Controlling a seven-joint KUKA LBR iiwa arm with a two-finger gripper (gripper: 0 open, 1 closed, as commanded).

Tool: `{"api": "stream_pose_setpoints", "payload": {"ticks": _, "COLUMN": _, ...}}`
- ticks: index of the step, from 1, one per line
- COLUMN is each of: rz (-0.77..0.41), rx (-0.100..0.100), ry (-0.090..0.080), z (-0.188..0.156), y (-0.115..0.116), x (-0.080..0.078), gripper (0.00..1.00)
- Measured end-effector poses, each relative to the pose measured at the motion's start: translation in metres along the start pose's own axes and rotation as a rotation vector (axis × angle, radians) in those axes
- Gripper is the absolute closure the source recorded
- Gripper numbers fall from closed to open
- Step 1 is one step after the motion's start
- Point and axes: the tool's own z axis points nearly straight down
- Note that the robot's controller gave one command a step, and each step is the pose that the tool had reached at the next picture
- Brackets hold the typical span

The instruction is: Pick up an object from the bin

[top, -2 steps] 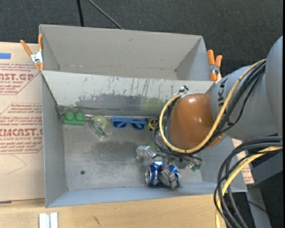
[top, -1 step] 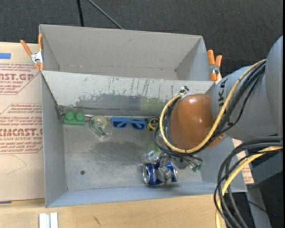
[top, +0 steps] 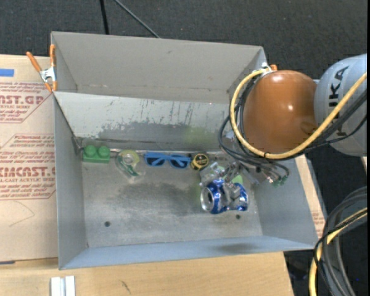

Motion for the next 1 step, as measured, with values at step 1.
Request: {"api": "stream_pose_setpoints", "payload": {"ticks": 1, "rz": -0.019, "rx": 0.002, "ry": -0.001, "z": -0.1123, "y": -0.0100, "x": 0.0036, "gripper": 1.00}}
